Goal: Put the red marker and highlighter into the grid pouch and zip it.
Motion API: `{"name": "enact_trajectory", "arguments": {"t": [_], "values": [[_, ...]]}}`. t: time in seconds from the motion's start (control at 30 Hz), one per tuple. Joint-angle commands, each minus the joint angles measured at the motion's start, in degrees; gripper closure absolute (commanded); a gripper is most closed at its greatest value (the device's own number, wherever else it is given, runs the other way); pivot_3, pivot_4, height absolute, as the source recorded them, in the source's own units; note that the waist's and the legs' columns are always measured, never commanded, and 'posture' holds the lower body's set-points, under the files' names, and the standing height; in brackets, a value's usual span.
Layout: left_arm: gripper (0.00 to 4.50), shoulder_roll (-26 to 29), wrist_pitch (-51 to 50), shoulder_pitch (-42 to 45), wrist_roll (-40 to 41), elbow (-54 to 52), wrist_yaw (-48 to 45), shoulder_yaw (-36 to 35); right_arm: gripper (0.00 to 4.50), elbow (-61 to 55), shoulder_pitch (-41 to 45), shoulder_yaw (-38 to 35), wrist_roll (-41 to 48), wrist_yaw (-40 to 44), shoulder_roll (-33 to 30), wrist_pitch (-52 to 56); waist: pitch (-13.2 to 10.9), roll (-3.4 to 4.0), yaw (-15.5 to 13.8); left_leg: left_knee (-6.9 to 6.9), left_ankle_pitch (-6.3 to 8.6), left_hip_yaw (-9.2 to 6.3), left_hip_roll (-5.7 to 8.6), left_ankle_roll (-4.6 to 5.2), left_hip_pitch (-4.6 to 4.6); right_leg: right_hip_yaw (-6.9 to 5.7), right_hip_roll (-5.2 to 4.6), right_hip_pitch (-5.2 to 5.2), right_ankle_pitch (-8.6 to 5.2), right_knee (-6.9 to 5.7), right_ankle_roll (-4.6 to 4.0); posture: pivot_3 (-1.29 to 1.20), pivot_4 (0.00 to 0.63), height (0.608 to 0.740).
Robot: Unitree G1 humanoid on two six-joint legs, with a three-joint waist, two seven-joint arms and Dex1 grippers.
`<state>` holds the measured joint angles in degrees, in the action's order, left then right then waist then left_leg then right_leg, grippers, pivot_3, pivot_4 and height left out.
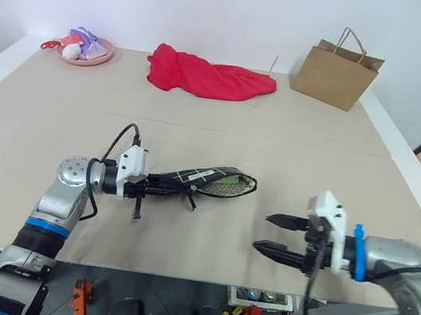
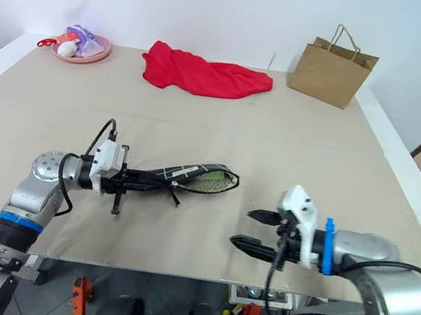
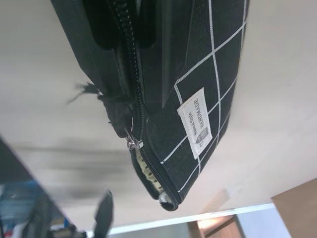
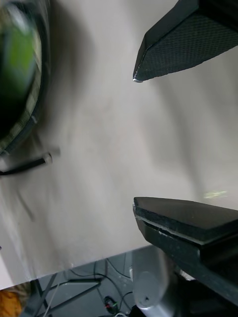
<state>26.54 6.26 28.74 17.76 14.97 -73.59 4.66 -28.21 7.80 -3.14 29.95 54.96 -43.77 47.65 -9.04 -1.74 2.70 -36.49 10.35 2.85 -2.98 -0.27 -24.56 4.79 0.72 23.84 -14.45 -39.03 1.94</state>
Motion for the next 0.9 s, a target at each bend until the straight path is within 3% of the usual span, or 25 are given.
{"name": "enact_trajectory", "arguments": {"t": [0.03, 0.4, 0.83, 0.9], "values": [[4.50, -0.73, 1.88, 1.08, -0.78, 0.45, 1.29, 0.22, 0.49, 0.57, 4.80, 4.39, -1.58, -4.21, 3.81, -1.32, 0.00, -0.01, 0.04, 0.01, 0.00, 0.01, -0.01, 0.00, -0.01, 0.01, 0.00, 0.00, 0.00, 0.00, 0.01, 0.00, 0.150, 0.740], [4.50, -1.80, 1.97, 2.08, -0.61, 1.77, 1.93, 0.79, 0.49, 9.14, 20.27, 16.21, -5.60, -7.61, 14.25, -2.39, 0.00, -0.01, -0.11, 0.06, 0.01, -0.04, 0.03, -0.02, -0.31, 0.03, 0.01, 0.21, -0.14, 0.01, 0.16, 0.00, 0.150, 0.740], [4.50, -3.83, 1.69, 2.60, -0.57, 2.23, 3.99, 0.91, 0.49, 14.21, 25.83, 17.99, -7.58, -8.19, 19.29, -4.25, 0.00, -0.02, -0.13, 0.02, 0.01, -0.10, 0.06, -0.02, -0.45, -0.01, -0.01, 0.30, -0.12, 0.01, 0.17, 0.00, 0.150, 0.740], [4.50, -3.86, 1.76, 2.58, -0.57, 2.20, 4.07, 0.97, 0.99, 14.46, 25.87, 17.87, -7.95, -8.04, 19.14, -4.87, 0.00, -0.02, -0.13, 0.02, 0.01, -0.10, 0.06, -0.02, -0.46, -0.02, -0.01, 0.30, -0.12, 0.01, 0.17, 0.00, 0.150, 0.740]]}}
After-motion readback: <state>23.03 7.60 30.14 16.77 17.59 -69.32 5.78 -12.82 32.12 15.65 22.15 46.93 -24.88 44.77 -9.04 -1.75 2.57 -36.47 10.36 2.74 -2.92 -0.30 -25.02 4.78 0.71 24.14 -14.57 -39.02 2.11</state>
